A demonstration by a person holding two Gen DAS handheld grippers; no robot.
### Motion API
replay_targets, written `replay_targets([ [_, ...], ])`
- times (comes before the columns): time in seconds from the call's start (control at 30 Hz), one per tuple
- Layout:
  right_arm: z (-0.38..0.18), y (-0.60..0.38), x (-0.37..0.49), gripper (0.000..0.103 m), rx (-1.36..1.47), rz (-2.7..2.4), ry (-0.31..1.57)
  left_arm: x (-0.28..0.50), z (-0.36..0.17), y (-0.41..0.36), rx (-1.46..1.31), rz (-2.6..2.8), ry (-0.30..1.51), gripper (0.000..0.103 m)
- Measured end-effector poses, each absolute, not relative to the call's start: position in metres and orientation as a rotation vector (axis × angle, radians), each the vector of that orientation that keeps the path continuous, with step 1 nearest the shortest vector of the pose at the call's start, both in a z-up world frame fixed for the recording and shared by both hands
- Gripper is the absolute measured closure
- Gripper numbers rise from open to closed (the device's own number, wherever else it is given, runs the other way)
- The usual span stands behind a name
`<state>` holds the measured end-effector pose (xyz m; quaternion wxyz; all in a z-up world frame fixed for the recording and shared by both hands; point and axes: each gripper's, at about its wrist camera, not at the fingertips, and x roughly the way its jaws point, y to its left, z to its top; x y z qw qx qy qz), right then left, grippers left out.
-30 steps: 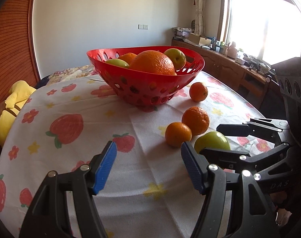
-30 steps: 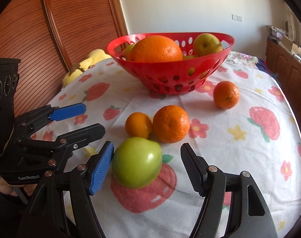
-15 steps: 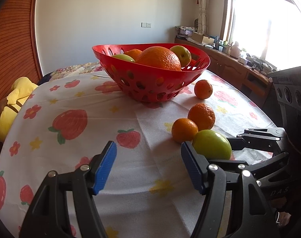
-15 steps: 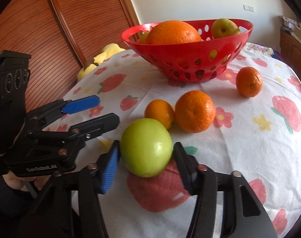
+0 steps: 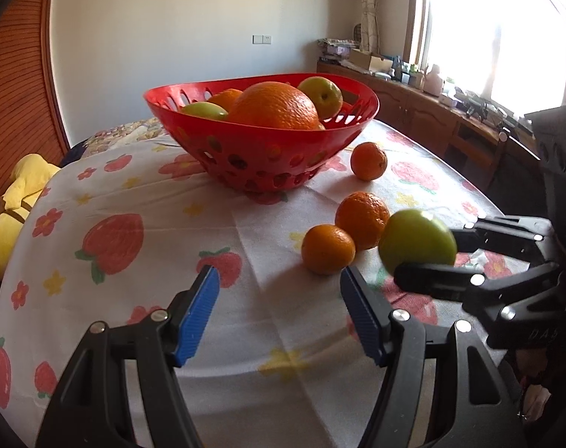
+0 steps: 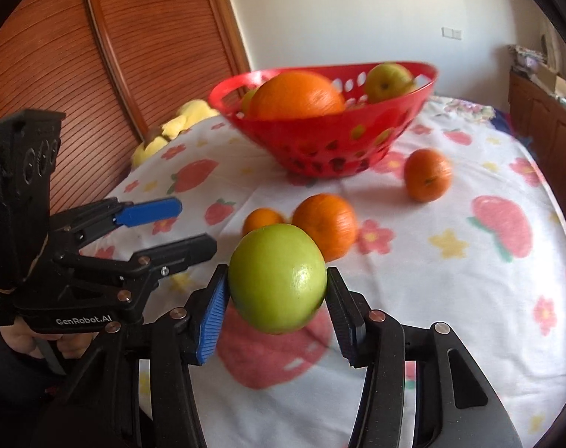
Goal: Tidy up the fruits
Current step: 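Close the right tool on the green apple while the left tool approaches a tangerine, then close the left tool on the tangerine while the right tool holds the apple up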
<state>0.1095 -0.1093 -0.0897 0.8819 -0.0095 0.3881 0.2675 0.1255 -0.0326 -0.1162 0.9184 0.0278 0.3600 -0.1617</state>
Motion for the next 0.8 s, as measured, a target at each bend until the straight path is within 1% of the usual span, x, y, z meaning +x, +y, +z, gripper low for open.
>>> replay_targets([
  [0.27,-0.090,-0.144,0.124,0.051,0.014,0.446,0.800,0.142,-0.112,-0.058,0.102,-0.390,0.767,0.035],
  [0.33,-0.089,-0.150,0.124,0.051,0.020,0.430,0.795,0.146,-0.113,-0.062,0.112,-0.398,0.776,0.037],
  [0.4,-0.089,-0.153,0.125,0.051,0.009,0.416,0.786,0.149,-0.115,-0.066,0.115,-0.404,0.789,0.042],
  [0.47,-0.087,-0.154,0.125,0.051,-0.014,0.398,0.774,0.151,-0.116,-0.068,0.114,-0.411,0.798,0.043],
  [0.8,-0.098,-0.158,0.134,0.051,-0.041,0.349,0.789,0.161,-0.121,-0.076,0.124,-0.418,0.834,0.045],
])
